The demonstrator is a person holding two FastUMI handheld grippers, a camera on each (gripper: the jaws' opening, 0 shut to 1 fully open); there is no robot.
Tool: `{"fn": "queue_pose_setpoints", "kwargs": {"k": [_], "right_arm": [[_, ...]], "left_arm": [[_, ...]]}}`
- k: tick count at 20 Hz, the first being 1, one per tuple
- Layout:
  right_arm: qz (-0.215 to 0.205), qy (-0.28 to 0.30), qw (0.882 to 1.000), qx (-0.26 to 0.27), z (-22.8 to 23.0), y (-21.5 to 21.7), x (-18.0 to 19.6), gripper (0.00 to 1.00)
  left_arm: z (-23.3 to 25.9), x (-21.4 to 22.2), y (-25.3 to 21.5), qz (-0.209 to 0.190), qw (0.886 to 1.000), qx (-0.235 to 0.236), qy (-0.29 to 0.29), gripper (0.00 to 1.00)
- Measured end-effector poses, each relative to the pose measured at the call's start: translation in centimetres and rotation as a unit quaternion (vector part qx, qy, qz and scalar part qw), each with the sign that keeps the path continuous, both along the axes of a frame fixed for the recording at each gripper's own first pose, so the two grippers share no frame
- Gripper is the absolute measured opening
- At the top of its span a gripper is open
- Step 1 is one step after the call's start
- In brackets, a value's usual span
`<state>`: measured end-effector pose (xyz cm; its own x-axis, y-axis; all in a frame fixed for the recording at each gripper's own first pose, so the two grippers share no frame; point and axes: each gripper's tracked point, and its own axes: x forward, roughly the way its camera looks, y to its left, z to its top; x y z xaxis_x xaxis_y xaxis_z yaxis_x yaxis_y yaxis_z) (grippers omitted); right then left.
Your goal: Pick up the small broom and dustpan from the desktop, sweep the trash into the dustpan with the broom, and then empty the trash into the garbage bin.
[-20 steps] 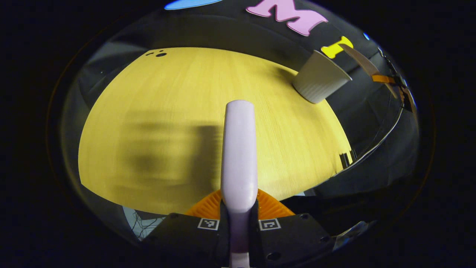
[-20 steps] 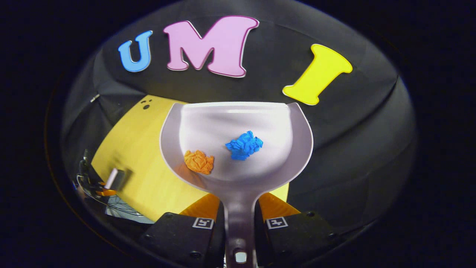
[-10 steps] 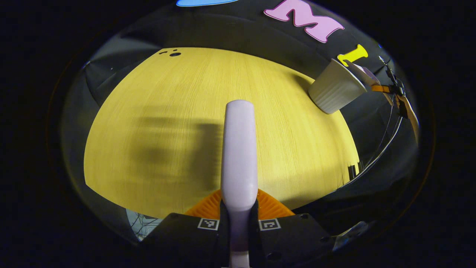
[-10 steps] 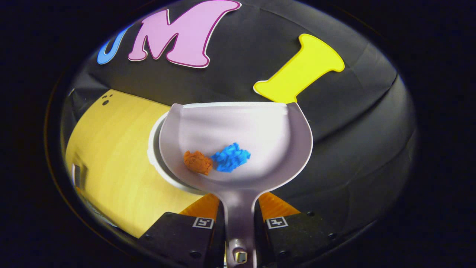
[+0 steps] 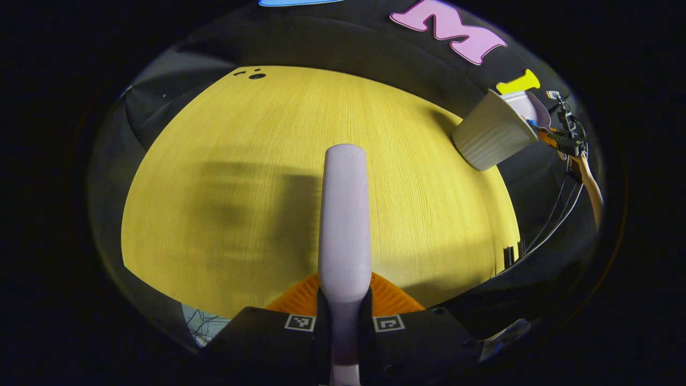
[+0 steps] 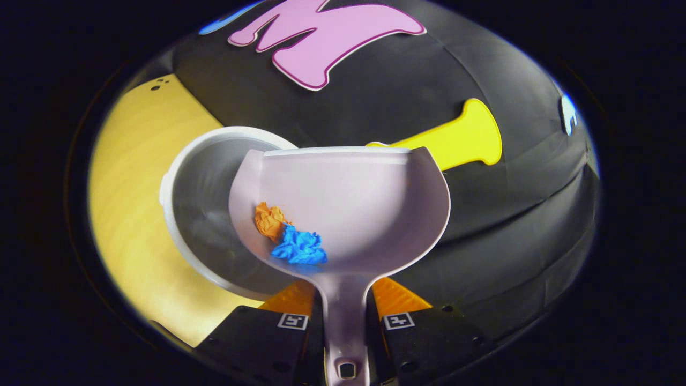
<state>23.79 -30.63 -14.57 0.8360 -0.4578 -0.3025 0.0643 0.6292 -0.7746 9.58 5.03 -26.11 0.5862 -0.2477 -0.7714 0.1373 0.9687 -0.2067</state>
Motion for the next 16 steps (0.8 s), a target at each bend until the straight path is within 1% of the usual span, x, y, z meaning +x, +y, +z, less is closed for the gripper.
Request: {"fn": "queue_pose_setpoints", "kwargs": {"k": [3, 4, 5, 8, 10, 11, 12, 13, 14, 15, 16], "right_arm": [[0.013, 0.008, 0.997, -0.072, 0.1, -0.9, -0.4, 0.36], [0.02, 0.008, 0.995, -0.096, 0.2, -1.0, -0.4, 0.32], [0.026, 0.008, 0.993, -0.116, 0.2, -0.9, -0.4, 0.36], [0.049, 0.017, 0.984, -0.17, 0.5, -0.8, -0.1, 0.36], [0.061, 0.027, 0.974, -0.217, 1.1, -1.3, -0.1, 0.36], [0.072, 0.03, 0.967, -0.243, 1.7, -1.3, -0.2, 0.36], [0.083, 0.032, 0.958, -0.271, 2.3, -1.3, -0.5, 0.36], [0.095, 0.034, 0.949, -0.297, 2.9, -1.9, -0.9, 0.4], [0.105, 0.038, 0.942, -0.318, 3.2, -2.5, -1.3, 0.4], [0.114, 0.042, 0.936, -0.332, 3.3, -3.4, -1.3, 0.36], [0.123, 0.046, 0.93, -0.343, 3.6, -4.0, -1.4, 0.36]], "left_arm": [[-0.3, -0.2, 0.0, -0.003, 1.0, 0.006, 0.008, 0.25], [-0.3, -0.3, 0.0, -0.004, 1.0, 0.007, 0.011, 0.25], [-0.3, -0.3, 0.0, -0.004, 1.0, 0.008, 0.013, 0.25], [-0.5, -0.6, 0.1, -0.006, 1.0, 0.012, 0.022, 0.25], [-0.5, -0.7, 0.3, -0.011, 1.0, 0.018, 0.023, 0.25], [-0.5, -0.7, 0.4, -0.013, 0.999, 0.02, 0.023, 0.25], [-0.5, -0.8, 0.6, -0.014, 0.999, 0.021, 0.023, 0.25], [-0.4, -0.8, 0.5, -0.015, 0.999, 0.02, 0.023, 0.25], [-0.4, -0.8, 0.5, -0.016, 0.999, 0.019, 0.023, 0.24], [-0.4, -0.8, 0.5, -0.017, 0.999, 0.02, 0.024, 0.24], [-0.4, -0.9, 0.5, -0.018, 0.999, 0.019, 0.025, 0.25]]}}
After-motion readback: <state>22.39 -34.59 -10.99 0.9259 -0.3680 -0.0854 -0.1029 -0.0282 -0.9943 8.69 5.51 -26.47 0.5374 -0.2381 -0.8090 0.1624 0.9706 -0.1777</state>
